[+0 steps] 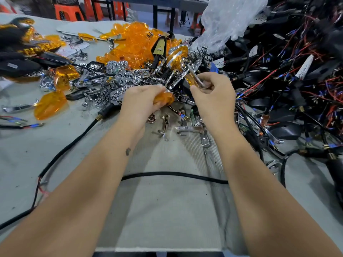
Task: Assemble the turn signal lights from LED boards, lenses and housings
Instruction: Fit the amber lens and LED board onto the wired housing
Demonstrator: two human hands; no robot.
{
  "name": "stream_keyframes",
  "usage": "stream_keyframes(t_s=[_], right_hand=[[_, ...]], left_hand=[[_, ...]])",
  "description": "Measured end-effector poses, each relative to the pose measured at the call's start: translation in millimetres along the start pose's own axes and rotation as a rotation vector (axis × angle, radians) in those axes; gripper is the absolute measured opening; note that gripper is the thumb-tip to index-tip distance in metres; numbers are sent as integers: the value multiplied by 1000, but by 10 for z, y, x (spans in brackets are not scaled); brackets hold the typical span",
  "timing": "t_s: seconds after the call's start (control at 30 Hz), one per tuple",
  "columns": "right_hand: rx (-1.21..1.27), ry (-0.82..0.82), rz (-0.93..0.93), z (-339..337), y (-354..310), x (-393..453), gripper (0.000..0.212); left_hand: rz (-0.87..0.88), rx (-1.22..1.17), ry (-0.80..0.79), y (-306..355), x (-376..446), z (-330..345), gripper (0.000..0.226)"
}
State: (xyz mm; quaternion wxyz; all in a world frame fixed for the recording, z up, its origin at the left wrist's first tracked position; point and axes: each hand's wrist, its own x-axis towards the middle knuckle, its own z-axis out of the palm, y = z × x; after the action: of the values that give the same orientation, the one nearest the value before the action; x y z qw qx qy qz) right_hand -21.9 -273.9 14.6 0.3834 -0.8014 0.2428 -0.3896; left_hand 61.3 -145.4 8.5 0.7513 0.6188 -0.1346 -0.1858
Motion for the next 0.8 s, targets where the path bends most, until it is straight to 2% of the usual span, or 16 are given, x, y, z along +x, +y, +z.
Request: stream_keyframes(t_s=[0.07, 0.2, 0.3, 0.53, 0.67, 0.8], right_hand=[[54, -5, -28, 27, -25, -19, 8], [190, -64, -10, 88, -106, -68, 8], [270, -92, 22, 115, -122, -97, 11], [346, -168, 32, 117, -87, -129, 20], [357, -161, 52, 121, -75, -119, 20], [509, -210, 122, 105, -85, -121, 22]], left_hand=[[39, 1, -11, -25, 45, 45, 13], [94, 59, 23, -76, 101, 163, 55], [55, 3, 39, -79, 144, 132, 66], [68, -23, -9, -65, 98, 16, 42], [42, -138, 4, -37, 32, 21, 39], [3, -346, 73, 6, 27, 14, 39]])
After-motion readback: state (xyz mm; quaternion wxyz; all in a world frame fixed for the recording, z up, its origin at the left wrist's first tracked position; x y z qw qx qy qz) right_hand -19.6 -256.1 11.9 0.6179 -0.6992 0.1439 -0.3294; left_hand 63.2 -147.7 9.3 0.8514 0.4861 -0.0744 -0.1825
